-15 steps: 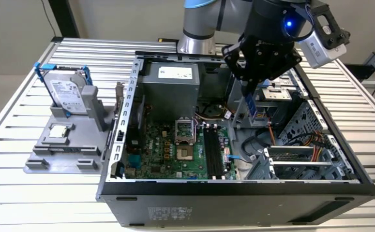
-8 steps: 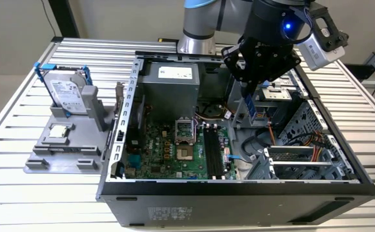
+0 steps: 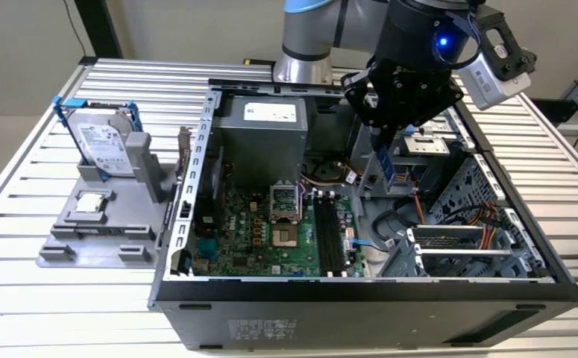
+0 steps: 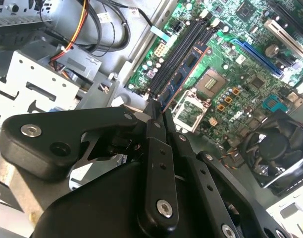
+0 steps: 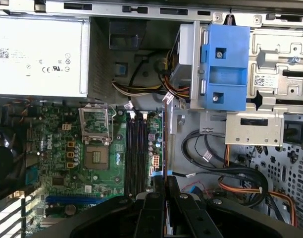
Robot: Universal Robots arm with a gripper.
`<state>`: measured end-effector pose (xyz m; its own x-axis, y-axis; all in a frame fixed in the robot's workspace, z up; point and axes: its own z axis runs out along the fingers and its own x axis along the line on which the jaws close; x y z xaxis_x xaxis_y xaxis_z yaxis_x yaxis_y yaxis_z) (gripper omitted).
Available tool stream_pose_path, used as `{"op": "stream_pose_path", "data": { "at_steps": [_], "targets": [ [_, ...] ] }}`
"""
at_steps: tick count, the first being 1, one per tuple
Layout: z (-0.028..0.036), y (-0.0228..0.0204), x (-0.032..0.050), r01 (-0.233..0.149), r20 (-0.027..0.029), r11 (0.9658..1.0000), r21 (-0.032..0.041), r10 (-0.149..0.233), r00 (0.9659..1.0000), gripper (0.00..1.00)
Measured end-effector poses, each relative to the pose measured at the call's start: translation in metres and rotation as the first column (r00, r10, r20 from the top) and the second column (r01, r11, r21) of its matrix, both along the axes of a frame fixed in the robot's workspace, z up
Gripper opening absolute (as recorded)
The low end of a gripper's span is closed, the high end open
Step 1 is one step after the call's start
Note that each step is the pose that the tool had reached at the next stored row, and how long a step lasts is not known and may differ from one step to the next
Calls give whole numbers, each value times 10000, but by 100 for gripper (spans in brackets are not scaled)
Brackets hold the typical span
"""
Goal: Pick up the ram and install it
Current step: 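Insert the ram into the slot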
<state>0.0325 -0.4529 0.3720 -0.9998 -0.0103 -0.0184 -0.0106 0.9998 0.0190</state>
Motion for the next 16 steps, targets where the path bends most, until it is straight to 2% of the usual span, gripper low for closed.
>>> {"op": "stream_pose_path", "data": {
  "at_steps": [16],
  "targets": [
    [-71, 0, 0, 0, 0, 10000, -3, 0, 10000, 0]
  ]
}}
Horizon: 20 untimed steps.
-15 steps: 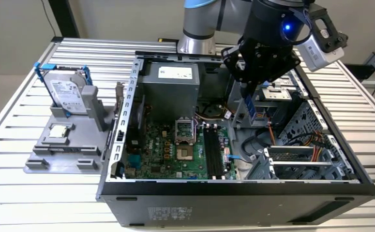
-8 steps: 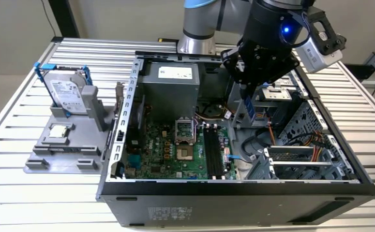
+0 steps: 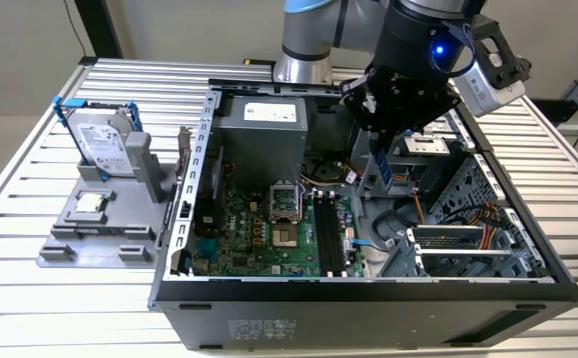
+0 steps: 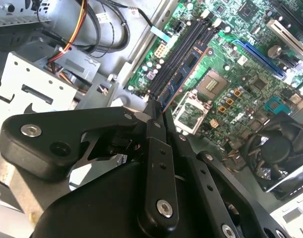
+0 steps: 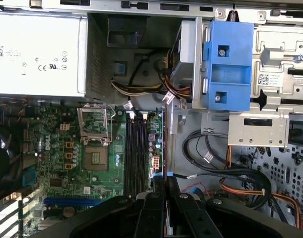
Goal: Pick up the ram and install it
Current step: 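Insert the ram into the slot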
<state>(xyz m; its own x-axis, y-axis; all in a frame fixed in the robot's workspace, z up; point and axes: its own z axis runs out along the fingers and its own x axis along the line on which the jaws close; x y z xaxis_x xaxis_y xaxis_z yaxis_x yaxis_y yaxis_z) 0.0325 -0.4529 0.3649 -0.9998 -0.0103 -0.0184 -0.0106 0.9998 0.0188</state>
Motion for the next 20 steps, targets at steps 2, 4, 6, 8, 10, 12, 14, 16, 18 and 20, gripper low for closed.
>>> {"op": "stream_pose_path", "data": {
  "at_steps": [2, 4, 6, 8, 10, 12, 14, 16, 18, 20],
  "targets": [
    [-7, 0, 0, 0, 0, 10000, 0, 0, 10000, 0],
    [-15, 0, 0, 0, 0, 10000, 0, 0, 10000, 0],
    [-23, 0, 0, 0, 0, 10000, 1, 0, 10000, 0],
    [-30, 0, 0, 0, 0, 10000, -1, 0, 10000, 0],
    [-38, 0, 0, 0, 0, 10000, 0, 0, 10000, 0],
    [-46, 0, 0, 0, 0, 10000, 0, 0, 10000, 0],
    [-55, 0, 0, 0, 0, 10000, 1, 0, 10000, 0],
    [-63, 0, 0, 0, 0, 10000, 0, 0, 10000, 0],
    [-72, 0, 0, 0, 0, 10000, 1, 0, 10000, 0],
    [-81, 0, 0, 0, 0, 10000, 1, 0, 10000, 0]
  ]
}}
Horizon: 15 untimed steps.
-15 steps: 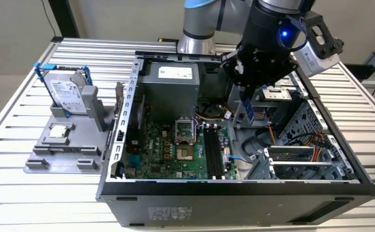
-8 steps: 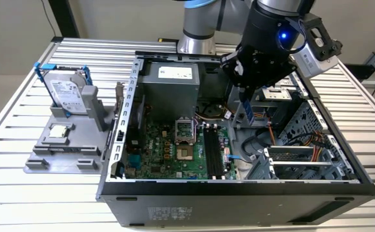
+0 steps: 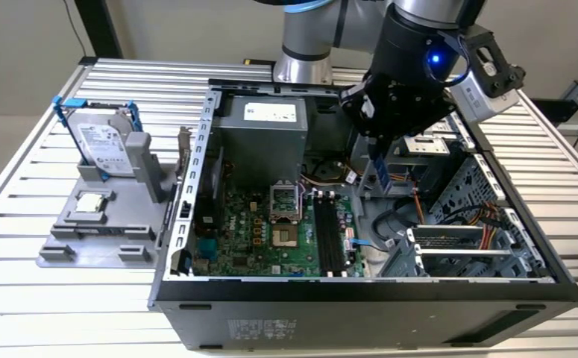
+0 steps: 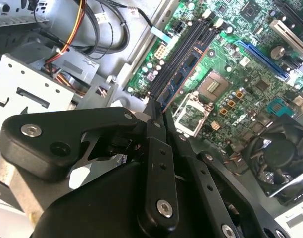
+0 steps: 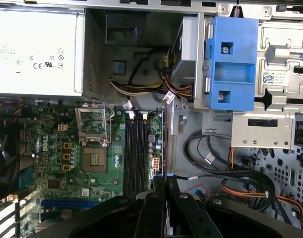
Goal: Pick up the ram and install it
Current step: 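Insert the ram into the slot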
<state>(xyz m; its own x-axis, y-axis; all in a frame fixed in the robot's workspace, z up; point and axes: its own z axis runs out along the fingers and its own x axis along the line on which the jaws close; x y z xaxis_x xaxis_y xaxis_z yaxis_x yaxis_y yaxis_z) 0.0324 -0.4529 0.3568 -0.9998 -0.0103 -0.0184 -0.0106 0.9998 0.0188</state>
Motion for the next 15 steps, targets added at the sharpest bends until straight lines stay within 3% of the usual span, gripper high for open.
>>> {"op": "stream_pose_path", "data": {
  "at_steps": [15],
  "targets": [
    [-105, -27, 0, 0, -2, 10000, -1, 0, 10000, 0]
  ]
}}
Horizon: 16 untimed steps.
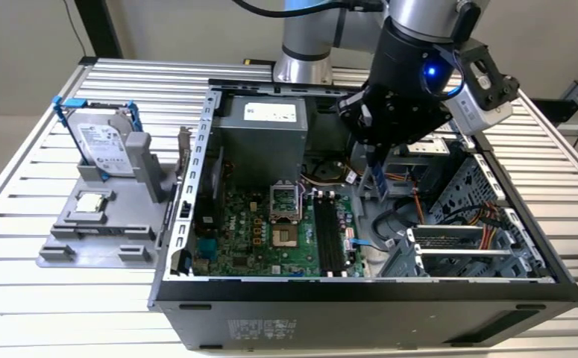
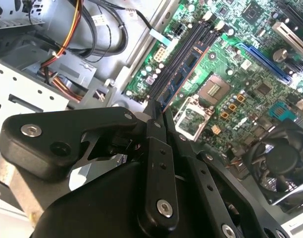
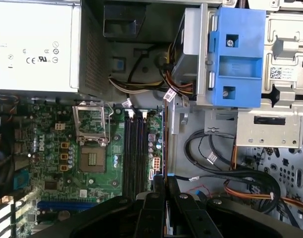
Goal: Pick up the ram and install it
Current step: 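Insert the ram into the slot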
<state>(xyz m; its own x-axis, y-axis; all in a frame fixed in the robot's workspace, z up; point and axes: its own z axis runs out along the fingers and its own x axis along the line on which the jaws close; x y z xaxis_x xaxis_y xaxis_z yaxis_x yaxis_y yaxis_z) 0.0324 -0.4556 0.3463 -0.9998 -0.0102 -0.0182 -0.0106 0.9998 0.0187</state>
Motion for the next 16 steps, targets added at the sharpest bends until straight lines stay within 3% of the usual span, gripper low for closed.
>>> {"op": "stream_pose_path", "data": {
  "at_steps": [16],
  "targets": [
    [-130, -2, 0, -1, 1, 10000, 0, 1, 10000, 0]
  ]
}}
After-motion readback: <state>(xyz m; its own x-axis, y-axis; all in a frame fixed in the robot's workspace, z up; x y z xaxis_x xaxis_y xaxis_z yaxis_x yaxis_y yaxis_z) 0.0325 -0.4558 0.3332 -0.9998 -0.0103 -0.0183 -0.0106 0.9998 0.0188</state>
